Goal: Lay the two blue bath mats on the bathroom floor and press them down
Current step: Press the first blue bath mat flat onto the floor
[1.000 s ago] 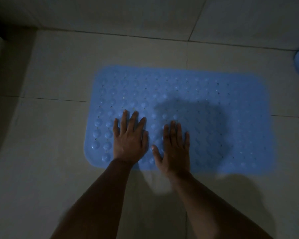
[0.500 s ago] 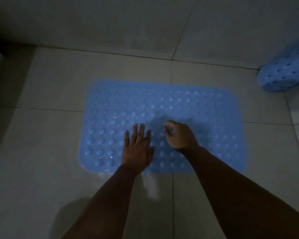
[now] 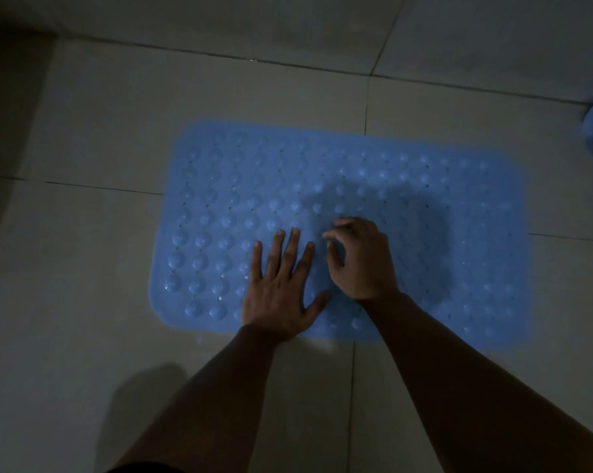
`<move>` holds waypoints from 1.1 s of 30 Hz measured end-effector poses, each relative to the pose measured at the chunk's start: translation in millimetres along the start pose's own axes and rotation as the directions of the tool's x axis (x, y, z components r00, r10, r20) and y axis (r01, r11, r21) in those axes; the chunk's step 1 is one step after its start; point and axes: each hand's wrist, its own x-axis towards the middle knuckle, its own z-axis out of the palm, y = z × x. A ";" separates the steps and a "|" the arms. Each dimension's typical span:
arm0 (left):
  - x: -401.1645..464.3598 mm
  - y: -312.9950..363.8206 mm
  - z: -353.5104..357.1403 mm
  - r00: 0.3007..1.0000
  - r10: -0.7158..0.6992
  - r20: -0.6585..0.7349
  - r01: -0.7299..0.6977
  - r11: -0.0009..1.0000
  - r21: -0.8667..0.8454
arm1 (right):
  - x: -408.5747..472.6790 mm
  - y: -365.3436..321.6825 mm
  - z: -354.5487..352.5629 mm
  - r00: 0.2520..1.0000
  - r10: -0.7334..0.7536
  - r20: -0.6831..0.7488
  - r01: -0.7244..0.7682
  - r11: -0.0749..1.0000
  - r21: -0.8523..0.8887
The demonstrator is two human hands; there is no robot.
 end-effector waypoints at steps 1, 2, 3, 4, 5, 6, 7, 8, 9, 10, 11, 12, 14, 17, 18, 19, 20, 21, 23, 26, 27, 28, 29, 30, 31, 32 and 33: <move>0.2 0.3 0.4 1.000 -0.001 0.010 0.001 1.000 0.001 | -0.8 0.7 -1.0 1.000 -0.006 0.002 0.006 1.000 -0.006; 0.3 0.8 1.4 1.000 -0.002 0.016 0.002 1.000 0.003 | -2.1 2.9 -1.2 1.000 -0.011 -0.001 0.011 1.000 -0.008; 1.0 1.7 2.1 1.000 -0.001 0.019 0.001 1.000 0.005 | -4.3 6.4 -1.4 1.000 -0.012 -0.006 0.012 1.000 -0.009; 1.6 2.2 2.3 1.000 0.001 0.026 -0.001 1.000 0.003 | -7.1 9.2 -1.6 1.000 -0.011 -0.006 0.011 1.000 -0.011; 1.7 1.9 1.6 0.999 0.002 0.034 -0.002 1.000 -0.005 | -10.2 9.7 -2.9 1.000 -0.012 -0.004 0.012 1.000 -0.015; 1.1 1.1 1.0 0.999 -0.002 0.044 0.003 1.000 -0.018 | -12.7 8.0 -5.5 1.000 -0.013 0.005 0.013 1.000 -0.019; 1.0 0.8 0.4 0.998 -0.010 0.061 0.012 0.999 -0.033 | -13.4 5.3 -9.5 1.000 -0.010 0.016 0.010 1.000 -0.019; 1.6 -0.1 -0.7 0.996 -0.018 0.087 0.022 0.999 -0.048 | -11.3 1.4 -15.1 1.000 0.001 0.032 0.000 1.000 -0.015; 1.5 -0.9 -3.3 0.993 -0.021 0.113 0.029 0.997 -0.072 | -8.3 -4.1 -23.2 0.998 0.019 0.055 -0.019 1.000 -0.011; 2.2 -0.9 -11.4 0.991 -0.015 0.130 0.029 0.993 -0.110 | -4.4 -12.2 -36.2 0.994 0.047 0.099 -0.046 0.999 -0.011; 4.3 -1.1 -22.5 0.989 -0.007 0.147 0.032 0.984 -0.173 | 0.7 -20.1 -48.1 0.984 0.074 0.164 -0.072 0.997 -0.018; 7.9 -3.2 -33.9 0.986 -0.009 0.166 0.052 0.964 -0.260 | 7.0 -27.5 -56.7 0.964 0.099 0.246 -0.095 0.995 -0.027; 10.5 -17.8 -56.6 0.993 -0.052 0.109 0.092 0.914 -0.396 | 18.7 -42.9 -65.7 0.913 0.139 0.383 -0.131 0.990 -0.049; -2.9 -58.9 -68.1 0.980 -0.166 -0.109 0.116 0.925 -0.361 | 20.3 -78.1 -56.3 0.892 0.151 0.425 -0.143 0.988 -0.050; -8.7 -73.2 -69.3 0.973 -0.195 -0.121 0.147 0.934 -0.325 | 18.6 -91.6 -47.6 0.894 0.135 0.428 -0.125 0.991 -0.052; -14.6 -85.2 -69.3 0.967 -0.223 -0.127 0.180 0.942 -0.284 | 14.9 -103.7 -34.9 0.894 0.112 0.434 -0.095 0.994 -0.061; -20.1 -97.2 -68.9 0.959 -0.244 -0.140 0.206 0.948 -0.243 | 9.6 -117.2 -20.4 0.897 0.085 0.433 -0.061 0.996 -0.069; -25.0 -107.9 -67.1 0.953 -0.258 -0.160 0.223 0.953 -0.205 | 3.3 -129.6 -2.9 0.902 0.056 0.429 -0.030 0.997 -0.067; -30.7 -122.2 -64.5 0.946 -0.273 -0.173 0.247 0.956 -0.157 | -8.9 -147.1 32.1 0.902 0.021 0.432 0.002 0.999 -0.054; -37.2 -131.4 -58.5 0.942 -0.283 -0.178 0.261 0.955 -0.141 | -26.6 -159.4 65.2 0.923 0.067 0.380 -0.004 0.987 -0.164; -39.4 -132.2 -56.2 0.943 -0.280 -0.180 0.256 0.956 -0.143 | -32.6 -158.9 70.2 0.934 0.067 0.351 0.004 0.980 -0.197; -42.3 -134.7 -52.0 0.943 -0.283 -0.178 0.259 0.955 -0.145 | -38.0 -159.0 75.6 0.940 0.057 0.338 0.021 0.975 -0.223; -45.1 -136.5 -48.3 0.941 -0.288 -0.177 0.265 0.954 -0.144 | -42.2 -158.9 80.2 0.944 0.039 0.328 0.044 0.969 -0.243; -46.9 -137.2 -45.9 0.940 -0.292 -0.179 0.270 0.953 -0.140 | -44.6 -158.4 81.0 0.948 0.022 0.316 0.062 0.965 -0.255; -48.7 -137.8 -45.2 0.939 -0.290 -0.185 0.269 0.954 -0.132 | -46.2 -158.0 82.7 0.950 0.016 0.311 0.069 0.963 -0.259; -48.2 -139.2 -43.6 0.941 -0.283 -0.186 0.262 0.957 -0.127 | -46.3 -157.9 84.1 0.949 0.014 0.315 0.070 0.964 -0.256; -46.6 -141.3 -42.0 0.943 -0.277 -0.185 0.255 0.958 -0.130 | -44.8 -157.2 86.0 0.948 0.014 0.318 0.069 0.967 -0.247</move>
